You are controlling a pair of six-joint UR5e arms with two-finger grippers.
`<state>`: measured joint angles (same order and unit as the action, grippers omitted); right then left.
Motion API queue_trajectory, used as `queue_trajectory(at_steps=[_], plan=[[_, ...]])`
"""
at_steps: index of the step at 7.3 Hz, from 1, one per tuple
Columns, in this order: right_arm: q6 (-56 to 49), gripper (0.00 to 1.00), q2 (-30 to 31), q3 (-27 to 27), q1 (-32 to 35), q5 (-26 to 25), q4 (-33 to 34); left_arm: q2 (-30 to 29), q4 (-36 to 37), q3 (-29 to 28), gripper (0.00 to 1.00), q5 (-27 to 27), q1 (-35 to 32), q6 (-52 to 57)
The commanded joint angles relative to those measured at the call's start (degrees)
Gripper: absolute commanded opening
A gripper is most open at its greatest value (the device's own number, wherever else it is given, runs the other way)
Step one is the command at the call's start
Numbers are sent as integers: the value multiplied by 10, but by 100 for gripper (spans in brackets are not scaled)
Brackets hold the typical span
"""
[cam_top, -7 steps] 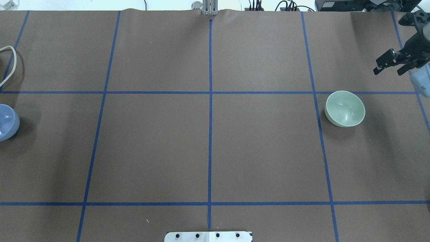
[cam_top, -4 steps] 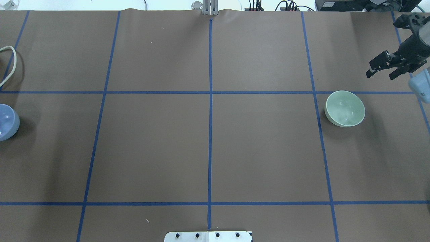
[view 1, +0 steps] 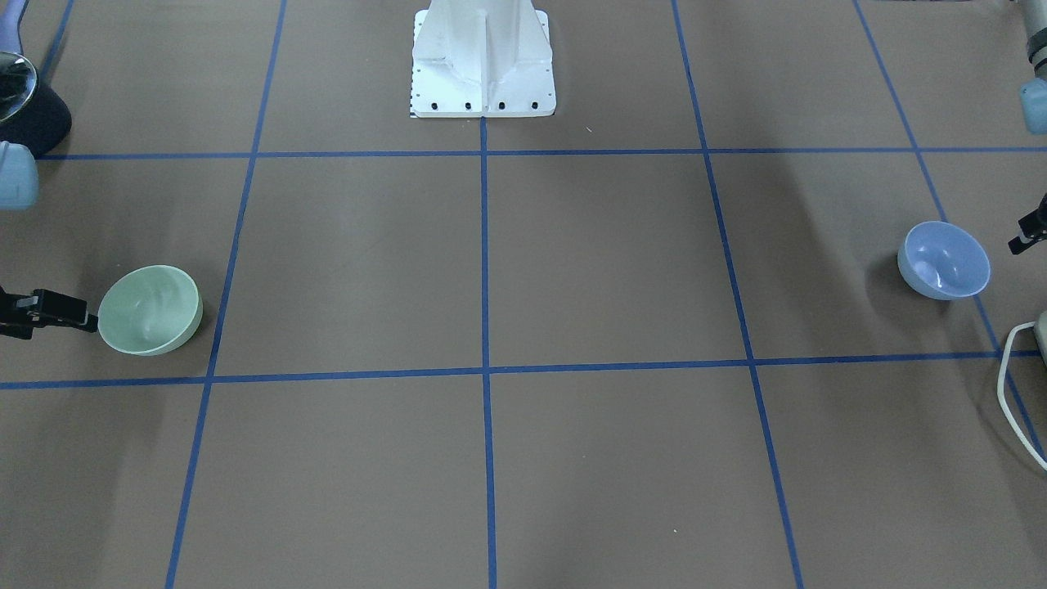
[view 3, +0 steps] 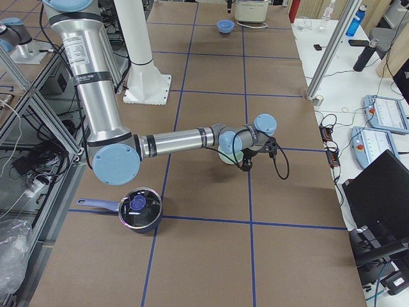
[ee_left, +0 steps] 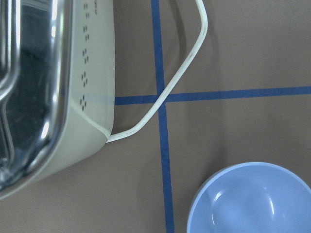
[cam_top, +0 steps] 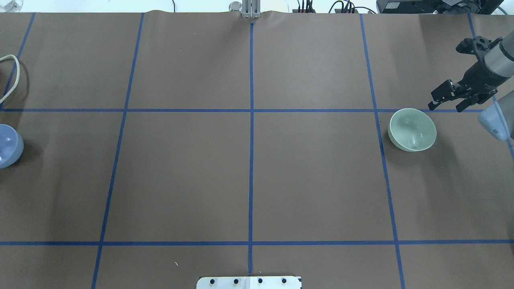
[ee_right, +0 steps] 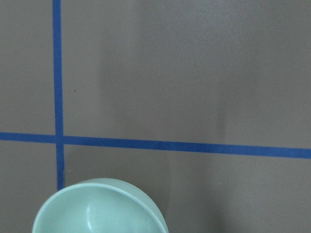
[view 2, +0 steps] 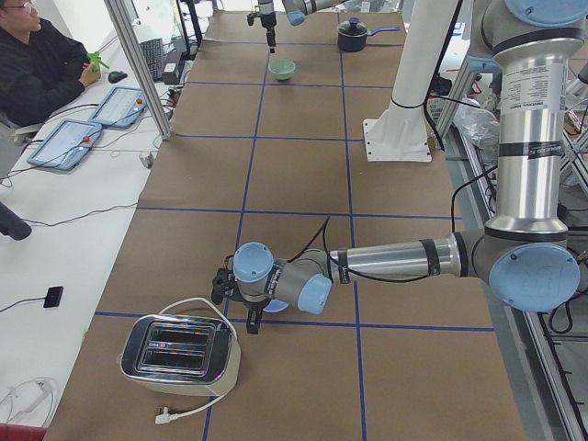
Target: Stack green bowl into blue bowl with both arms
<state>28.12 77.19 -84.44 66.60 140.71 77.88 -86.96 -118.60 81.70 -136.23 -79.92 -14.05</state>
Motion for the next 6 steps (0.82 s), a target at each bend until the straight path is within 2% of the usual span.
queue_trajectory(at_steps=[1,4,6], plan=[[5,100,8,2,-7,-3,-19,0,-20,-12,98,8,30,-18],[20,100,6,2,-26,-4,-19,0,-79,-35,98,24,59,-55],[20,99,2,6,-31,-15,-19,0,-80,-36,97,24,69,-55]])
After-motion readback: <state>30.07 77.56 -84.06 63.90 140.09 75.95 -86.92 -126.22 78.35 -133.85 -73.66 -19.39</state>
